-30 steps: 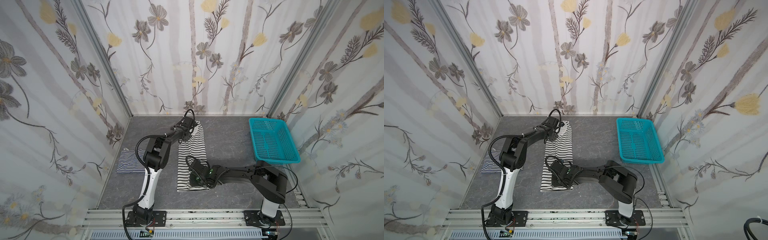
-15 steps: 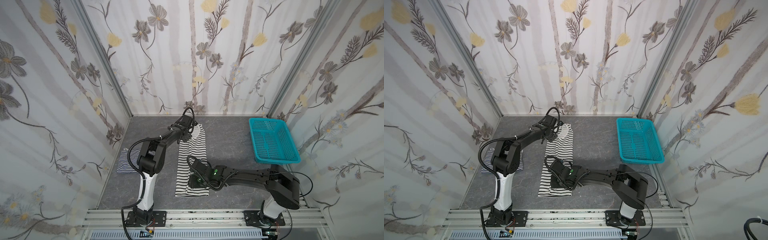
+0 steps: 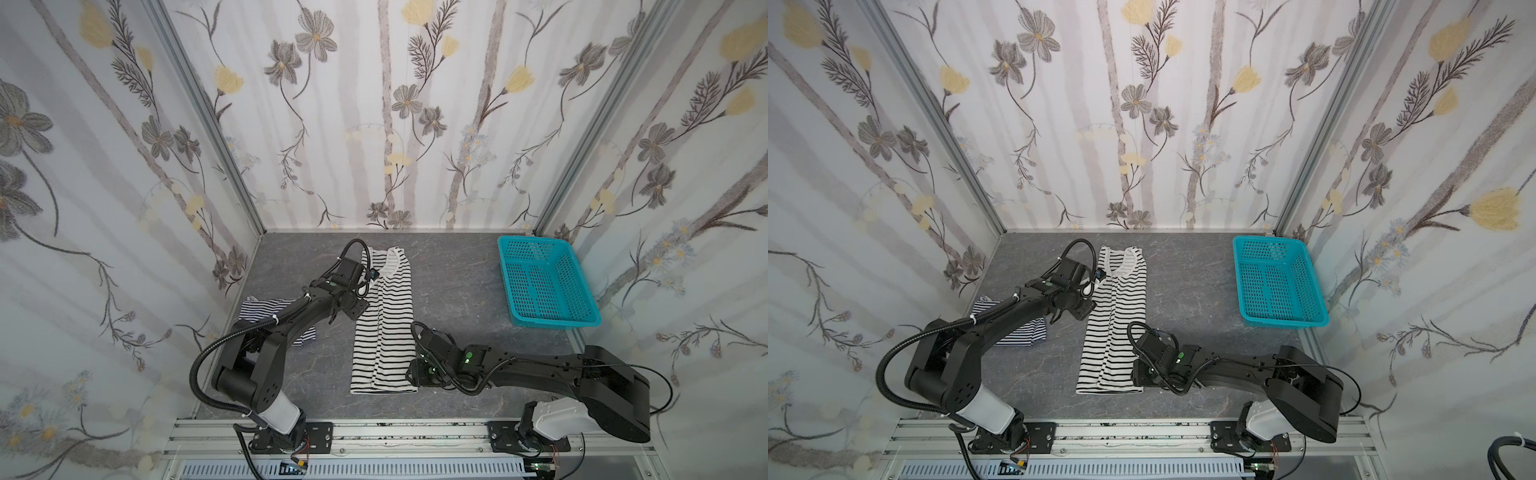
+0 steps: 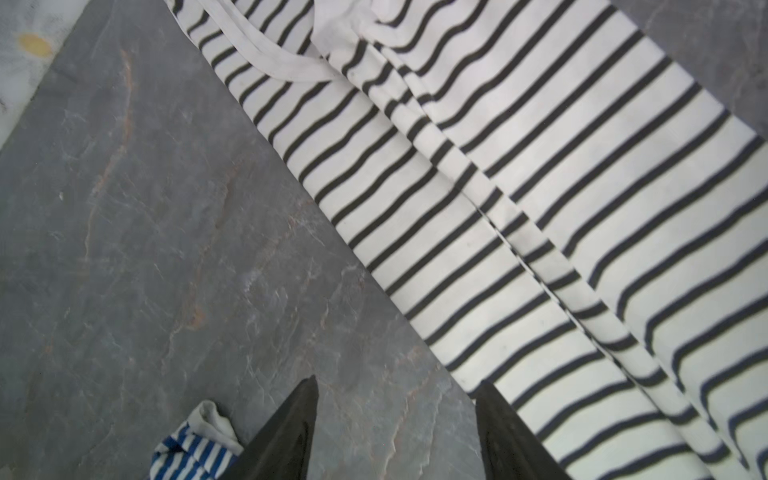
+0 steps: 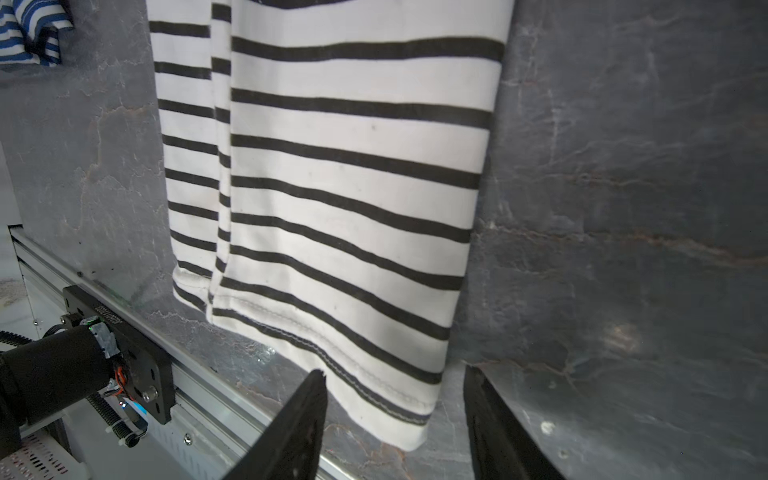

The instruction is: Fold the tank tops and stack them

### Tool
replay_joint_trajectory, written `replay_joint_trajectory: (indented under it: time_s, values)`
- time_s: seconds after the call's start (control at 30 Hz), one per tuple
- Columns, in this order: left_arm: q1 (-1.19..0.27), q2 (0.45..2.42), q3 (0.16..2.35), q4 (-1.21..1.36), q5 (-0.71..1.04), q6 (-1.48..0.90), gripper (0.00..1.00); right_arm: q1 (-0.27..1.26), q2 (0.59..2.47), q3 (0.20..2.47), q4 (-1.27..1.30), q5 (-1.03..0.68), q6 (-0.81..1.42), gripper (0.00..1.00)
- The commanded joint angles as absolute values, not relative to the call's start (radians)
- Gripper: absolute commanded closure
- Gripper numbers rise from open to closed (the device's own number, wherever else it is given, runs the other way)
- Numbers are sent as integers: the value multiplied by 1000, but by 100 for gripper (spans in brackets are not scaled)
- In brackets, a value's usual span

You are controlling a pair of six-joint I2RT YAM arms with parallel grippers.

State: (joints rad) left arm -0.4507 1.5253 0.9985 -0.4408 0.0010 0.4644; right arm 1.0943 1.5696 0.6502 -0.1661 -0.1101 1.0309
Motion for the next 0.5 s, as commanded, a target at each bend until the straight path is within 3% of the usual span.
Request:
replay_joint_trajectory:
  time_s: [0.0,0.2,0.47]
  values:
    - [-470,1415,902,-422,57,471,37,1115,1568,623,-38,-172,1085,45]
    - [-510,1210,731,-423,64,447,34,1143,1568,574,-13,-178,1117,46]
    - [-546,1149,634,-422,62,437,34,1124,1520,509,20,-146,1176,49]
